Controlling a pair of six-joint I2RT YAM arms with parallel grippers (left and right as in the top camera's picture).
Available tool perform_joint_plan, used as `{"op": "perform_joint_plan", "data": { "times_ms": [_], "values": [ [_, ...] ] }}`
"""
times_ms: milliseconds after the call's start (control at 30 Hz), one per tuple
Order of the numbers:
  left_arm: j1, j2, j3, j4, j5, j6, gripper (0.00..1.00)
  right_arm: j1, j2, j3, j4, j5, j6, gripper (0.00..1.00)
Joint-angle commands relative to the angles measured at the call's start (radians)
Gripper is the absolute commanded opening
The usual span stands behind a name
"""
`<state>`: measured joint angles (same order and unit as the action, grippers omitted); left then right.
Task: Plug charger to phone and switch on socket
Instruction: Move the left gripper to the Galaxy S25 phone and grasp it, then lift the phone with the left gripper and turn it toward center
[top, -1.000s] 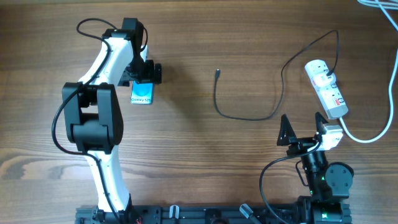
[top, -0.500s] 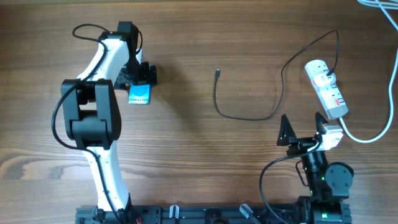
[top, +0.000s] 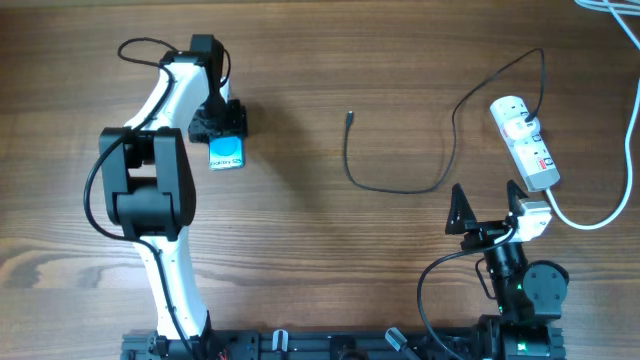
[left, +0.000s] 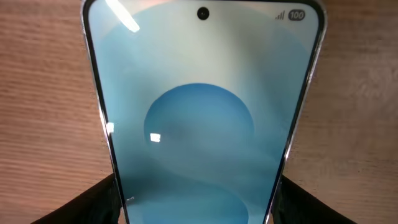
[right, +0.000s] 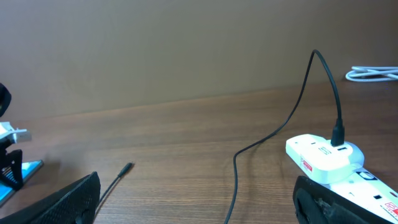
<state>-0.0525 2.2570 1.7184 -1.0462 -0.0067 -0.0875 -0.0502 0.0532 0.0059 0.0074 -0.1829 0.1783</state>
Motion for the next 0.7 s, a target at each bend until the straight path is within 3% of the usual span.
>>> {"op": "perform_joint_plan", "data": {
  "times_ms": [0,333,533,667],
  "values": [
    [-0.008,0.008,0.024,-0.040,0.016,-0.005,0.69,0.004,-0.006,0.000,0.005,0.001,0.008,1.00],
    [-0.008,-0.074,0.089,-0.108,0.018,-0.057,0.69,0.004,-0.006,0.000,0.005,0.001,0.008,1.00],
    [-0.008,-0.088,0.089,-0.133,0.146,-0.085,0.66,0.004,-0.006,0.000,0.005,0.001,0.008,1.00],
    [-0.008,-0.088,0.089,-0.134,0.182,-0.090,0.66,0.004,-0.001,0.000,0.016,-0.100,0.177,1.00]
  ]
}}
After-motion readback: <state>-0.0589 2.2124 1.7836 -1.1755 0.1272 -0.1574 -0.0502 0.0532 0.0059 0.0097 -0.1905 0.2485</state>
